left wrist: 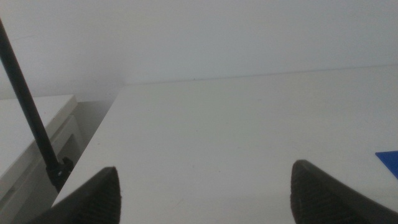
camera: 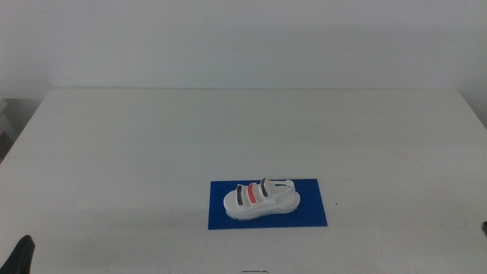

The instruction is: Use one arm to grab the shoe from the table and place it on the mat.

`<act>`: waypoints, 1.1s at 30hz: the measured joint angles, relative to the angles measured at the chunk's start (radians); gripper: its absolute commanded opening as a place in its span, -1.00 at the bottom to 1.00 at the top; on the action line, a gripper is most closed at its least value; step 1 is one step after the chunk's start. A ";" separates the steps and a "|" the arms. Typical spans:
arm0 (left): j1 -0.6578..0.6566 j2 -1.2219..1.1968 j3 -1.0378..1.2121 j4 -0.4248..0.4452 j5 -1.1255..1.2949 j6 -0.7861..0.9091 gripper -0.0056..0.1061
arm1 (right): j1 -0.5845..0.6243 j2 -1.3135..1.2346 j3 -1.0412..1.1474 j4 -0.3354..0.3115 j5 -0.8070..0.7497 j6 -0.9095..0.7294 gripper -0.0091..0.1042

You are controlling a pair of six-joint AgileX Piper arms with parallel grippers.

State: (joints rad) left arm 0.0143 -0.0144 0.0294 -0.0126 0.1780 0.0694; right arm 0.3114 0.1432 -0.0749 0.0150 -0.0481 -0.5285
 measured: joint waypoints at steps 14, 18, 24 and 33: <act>0.000 0.000 0.000 0.000 0.000 0.000 0.78 | -0.001 -0.152 0.101 -0.015 0.148 -0.004 0.65; 0.000 0.000 0.000 0.000 0.000 0.000 0.78 | -0.001 -0.152 0.103 -0.015 0.211 -0.004 0.65; 0.000 0.000 0.000 0.000 0.000 0.000 0.78 | -0.001 -0.152 0.104 -0.015 0.244 -0.004 0.65; 0.000 0.000 0.000 0.000 0.000 0.000 0.78 | -0.125 -0.152 0.104 -0.015 0.239 0.198 0.65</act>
State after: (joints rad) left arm 0.0143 -0.0144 0.0294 -0.0126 0.1780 0.0694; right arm 0.1866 -0.0093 0.0291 0.0000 0.1906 -0.3308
